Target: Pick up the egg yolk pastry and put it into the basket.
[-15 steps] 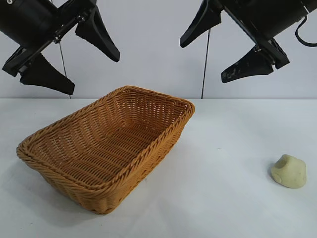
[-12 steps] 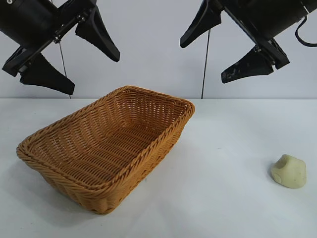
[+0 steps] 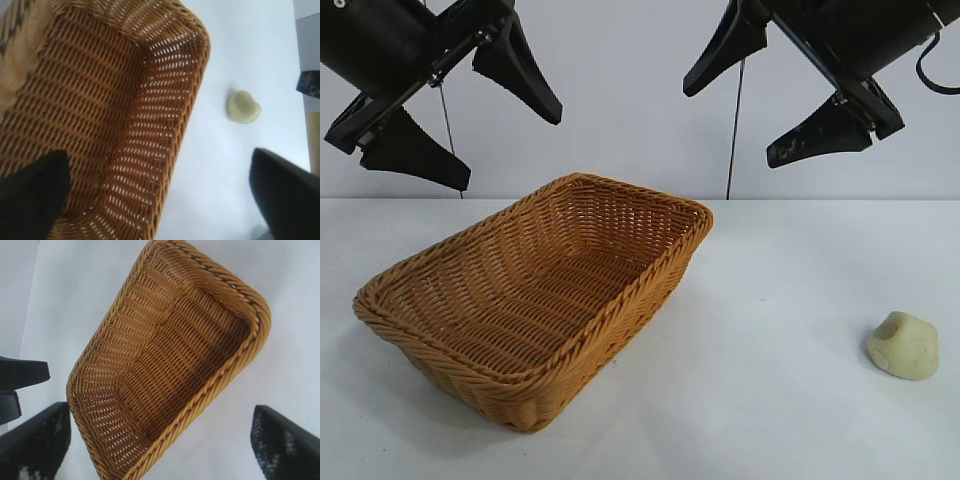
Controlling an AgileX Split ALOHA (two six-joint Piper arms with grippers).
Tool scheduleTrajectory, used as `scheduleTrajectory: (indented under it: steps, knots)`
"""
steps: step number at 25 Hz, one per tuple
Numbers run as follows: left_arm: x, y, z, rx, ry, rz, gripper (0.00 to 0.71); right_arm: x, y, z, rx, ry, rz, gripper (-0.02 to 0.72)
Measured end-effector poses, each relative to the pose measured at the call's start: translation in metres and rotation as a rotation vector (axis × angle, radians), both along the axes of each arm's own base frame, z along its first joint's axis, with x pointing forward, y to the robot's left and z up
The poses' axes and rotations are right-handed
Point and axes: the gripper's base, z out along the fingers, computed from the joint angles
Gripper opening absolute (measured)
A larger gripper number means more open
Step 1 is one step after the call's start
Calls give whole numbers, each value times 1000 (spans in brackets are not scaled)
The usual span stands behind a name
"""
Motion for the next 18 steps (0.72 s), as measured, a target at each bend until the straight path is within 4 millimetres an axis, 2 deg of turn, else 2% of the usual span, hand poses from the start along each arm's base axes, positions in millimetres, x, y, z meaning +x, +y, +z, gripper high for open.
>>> scheduleTrajectory:
  steps: [15, 18]
  knots:
    - [1, 0, 1, -6, 4, 22, 695, 0, 0, 0, 0, 0, 0, 695]
    - [-3, 3, 7, 9, -3, 40, 695, 0, 0, 0, 0, 0, 0, 695]
